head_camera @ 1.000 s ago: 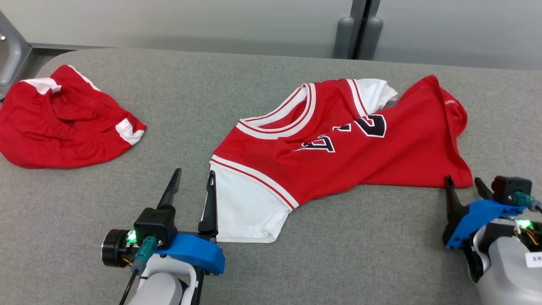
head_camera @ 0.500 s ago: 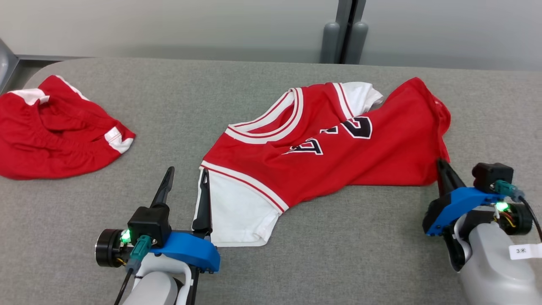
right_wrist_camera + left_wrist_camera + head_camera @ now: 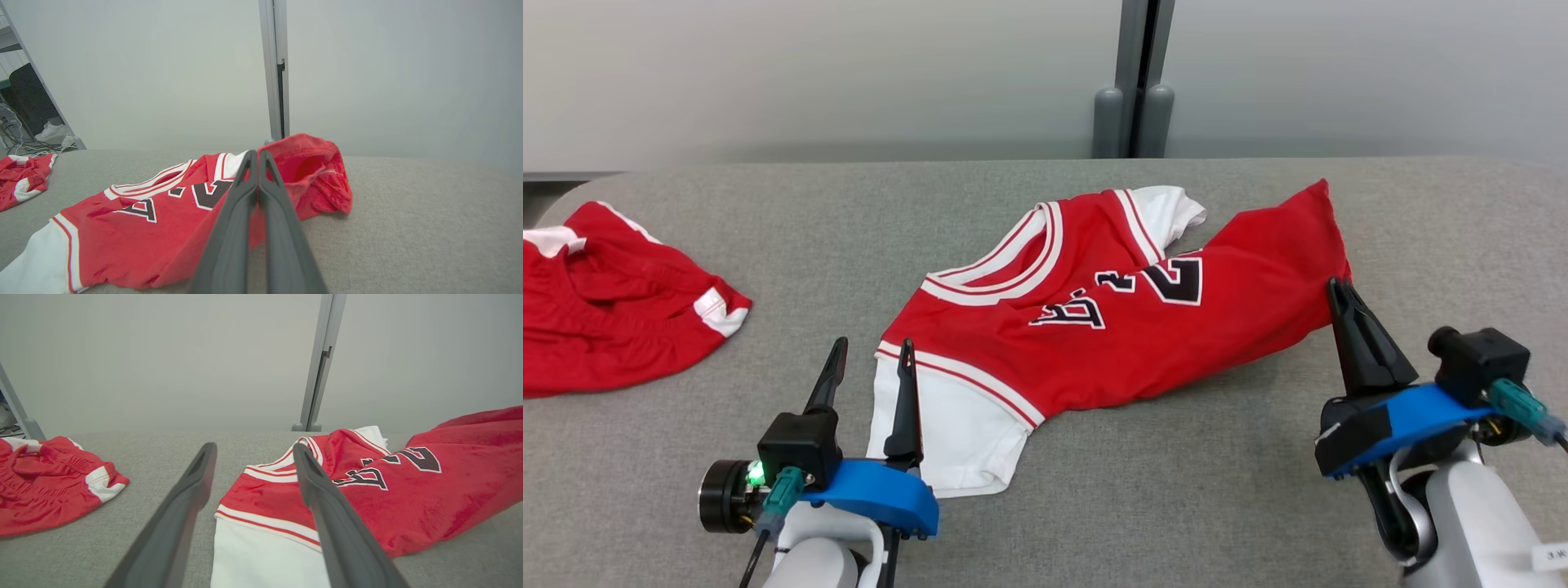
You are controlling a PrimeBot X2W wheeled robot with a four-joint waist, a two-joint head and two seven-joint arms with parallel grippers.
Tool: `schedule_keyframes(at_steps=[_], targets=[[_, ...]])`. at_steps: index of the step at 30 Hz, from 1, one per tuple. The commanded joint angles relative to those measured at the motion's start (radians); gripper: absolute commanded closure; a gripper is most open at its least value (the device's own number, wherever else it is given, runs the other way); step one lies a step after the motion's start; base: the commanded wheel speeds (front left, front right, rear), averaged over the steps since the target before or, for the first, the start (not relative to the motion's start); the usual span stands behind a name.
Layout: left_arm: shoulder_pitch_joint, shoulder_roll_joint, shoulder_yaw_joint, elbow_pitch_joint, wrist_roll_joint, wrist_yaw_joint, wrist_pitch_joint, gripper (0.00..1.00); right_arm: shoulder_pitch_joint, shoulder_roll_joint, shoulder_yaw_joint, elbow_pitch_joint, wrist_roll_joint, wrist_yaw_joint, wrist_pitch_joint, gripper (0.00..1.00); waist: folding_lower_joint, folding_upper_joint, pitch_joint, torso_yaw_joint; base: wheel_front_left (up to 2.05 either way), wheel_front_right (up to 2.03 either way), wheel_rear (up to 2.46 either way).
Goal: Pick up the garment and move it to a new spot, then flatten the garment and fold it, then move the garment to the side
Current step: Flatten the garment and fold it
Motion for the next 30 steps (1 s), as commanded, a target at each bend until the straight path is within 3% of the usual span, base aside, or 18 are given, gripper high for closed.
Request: schedule_keyframes(at_steps=[1,9,16,23,30], targets=[[0.013,0.008,0.003,-0.003,-0.004,0.006,0.000,0.00,0.040,0.002,0.003,-0.064,0.002,0.000,0.023,1.00,0.0001,0.0000,-0.011,-0.009,0.00,0.00,0.00],[0.021,0.008,0.000,-0.011,-0.013,0.009,0.000,0.00,0.206,0.020,0.019,-0.503,-0.018,0.000,0.184,1.00,0.0001,0.0000,-0.043,-0.028,0.00,0.00,0.00],[0.018,0.009,-0.001,-0.022,-0.018,0.013,-0.006,0.00,0.266,0.027,0.049,-0.703,-0.040,0.000,0.274,1.00,0.0001,0.0000,-0.040,-0.014,0.00,0.00,0.00],[-0.007,0.004,-0.005,-0.030,-0.018,0.012,-0.012,0.00,0.203,0.008,0.007,-0.649,-0.023,0.000,0.326,1.00,0.0001,0.0000,0.013,0.029,0.00,0.00,0.00],[-0.048,-0.012,-0.016,-0.020,-0.009,0.002,-0.022,0.00,-0.012,-0.086,-0.038,-0.352,-0.001,0.000,0.312,1.00,0.0001,0.0000,0.100,0.087,0.00,0.00,0.00]])
